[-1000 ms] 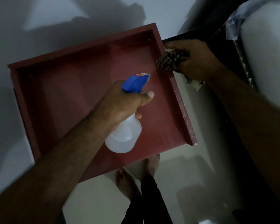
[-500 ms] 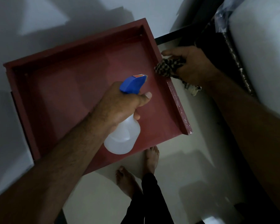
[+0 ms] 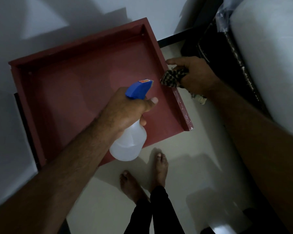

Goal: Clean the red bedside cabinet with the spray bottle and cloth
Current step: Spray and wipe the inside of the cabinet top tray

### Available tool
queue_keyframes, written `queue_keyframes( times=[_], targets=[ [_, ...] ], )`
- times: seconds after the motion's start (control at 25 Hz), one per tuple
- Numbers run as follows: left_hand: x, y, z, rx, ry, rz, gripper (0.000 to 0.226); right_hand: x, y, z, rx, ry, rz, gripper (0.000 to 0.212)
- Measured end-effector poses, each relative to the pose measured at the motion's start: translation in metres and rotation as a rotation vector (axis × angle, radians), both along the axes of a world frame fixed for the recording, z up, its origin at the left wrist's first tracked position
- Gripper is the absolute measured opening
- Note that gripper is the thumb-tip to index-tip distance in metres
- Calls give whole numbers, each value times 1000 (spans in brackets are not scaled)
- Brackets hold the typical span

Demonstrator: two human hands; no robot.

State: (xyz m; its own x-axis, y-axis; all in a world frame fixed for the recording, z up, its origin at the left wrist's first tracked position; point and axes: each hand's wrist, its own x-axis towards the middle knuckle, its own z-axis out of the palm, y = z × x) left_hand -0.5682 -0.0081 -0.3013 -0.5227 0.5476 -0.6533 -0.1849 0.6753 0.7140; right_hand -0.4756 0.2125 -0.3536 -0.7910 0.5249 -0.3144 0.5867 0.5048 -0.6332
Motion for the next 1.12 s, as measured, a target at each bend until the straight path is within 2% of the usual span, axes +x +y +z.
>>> queue_keyframes(
  times=[0.08,0.28,0.56,0.72,0.96,1.12],
  targets=[
    [4,-1,-1,4,2,3,30,15,-7,-2,-10,22,-32,69],
    [19,-8,-5,0,4,41,31,55,-9,-2,-58,-108,62,67],
    [56,-17,4,-27,4,103,31,56,-22,-1,-2,38,8,63],
    [76,-24,5,4,-1,108,31,99,-34,3,-44,-37,35,63],
    [106,-34,1,14,3,106,30,82,-36,5,-3,-9,52,74],
    [120,-42,0,22,-2,122,29,114,-51,7,-22,8,31,63]
  ],
)
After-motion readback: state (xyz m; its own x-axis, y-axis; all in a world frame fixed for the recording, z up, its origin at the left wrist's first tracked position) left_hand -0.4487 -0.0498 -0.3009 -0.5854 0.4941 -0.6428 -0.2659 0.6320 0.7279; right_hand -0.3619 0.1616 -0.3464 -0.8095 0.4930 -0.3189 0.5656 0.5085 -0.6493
